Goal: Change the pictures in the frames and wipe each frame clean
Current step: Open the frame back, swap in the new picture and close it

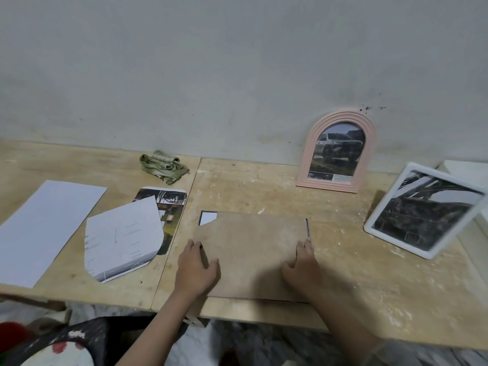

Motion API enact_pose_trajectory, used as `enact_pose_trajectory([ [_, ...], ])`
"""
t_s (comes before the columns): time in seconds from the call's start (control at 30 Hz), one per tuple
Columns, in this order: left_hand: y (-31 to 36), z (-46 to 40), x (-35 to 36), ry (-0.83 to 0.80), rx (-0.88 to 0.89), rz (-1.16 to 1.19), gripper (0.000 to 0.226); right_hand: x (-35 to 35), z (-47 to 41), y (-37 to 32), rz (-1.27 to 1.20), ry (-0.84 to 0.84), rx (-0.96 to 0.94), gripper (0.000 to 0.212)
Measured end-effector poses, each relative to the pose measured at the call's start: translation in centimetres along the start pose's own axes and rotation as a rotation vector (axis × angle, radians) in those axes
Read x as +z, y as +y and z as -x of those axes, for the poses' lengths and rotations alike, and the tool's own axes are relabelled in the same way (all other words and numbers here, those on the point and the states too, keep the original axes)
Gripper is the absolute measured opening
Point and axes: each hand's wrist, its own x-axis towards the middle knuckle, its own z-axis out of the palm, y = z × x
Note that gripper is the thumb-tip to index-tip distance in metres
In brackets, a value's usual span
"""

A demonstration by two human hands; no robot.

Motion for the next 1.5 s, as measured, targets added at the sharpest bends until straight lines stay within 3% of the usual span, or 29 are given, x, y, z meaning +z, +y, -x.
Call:
enact_pose_trajectory([
  [0.17, -0.8, -0.6, -0.3, -0.021, 0.131, -0.164, 0.076, -0.9, -0.5, 1.5, 0.183, -0.059, -0.115, 0.086],
  [0.37, -2.2, -1.6, -1.0, 0.000, 0.306, -0.295, 0.078, -2.8, -1.0, 1.9, 0.299, -0.308, -0.201, 0.111],
  [0.53, -2.0, -2.6, -2.3, -0.053, 0.371, -0.240, 0.078, -4.7, -1.6, 0.9, 0.467, -0.430, -0.215, 0.126],
  [0.63, -2.1, -3.5, -3.5, -0.141, 0.416, -0.321, 0.096, -5.0, -1.9, 0.7, 0.546, -0.455, -0.217, 0.132],
  [0.73, -2.5, -3.6, -3.8, -0.390, 0.380, -0.482, 0.133, -4.9, -2.1, 0.7, 0.570, -0.456, -0.219, 0.135],
  [0.8, -2.6, -3.4, -3.6, -0.477, 0.364, -0.583, 0.140, -4.8, -2.1, 0.6, 0.597, -0.454, -0.227, 0.135],
  [1.07, -1.3, -4.7, -4.4, -0.525, 0.317, -0.682, 0.127, -5.1, -2.0, 0.6, 0.688, -0.435, -0.271, 0.128],
  [1.3, -0.8, -4.8, -4.5, -0.459, 0.442, -0.797, 0.131, -5.1, -2.8, 0.6, 0.711, -0.438, -0.284, 0.126],
  [1.5, 0.7, -4.9, -3.6, -0.513, 0.422, -1.011, 0.130, -4.8, -2.1, 0.1, 0.582, -0.484, -0.243, 0.135],
])
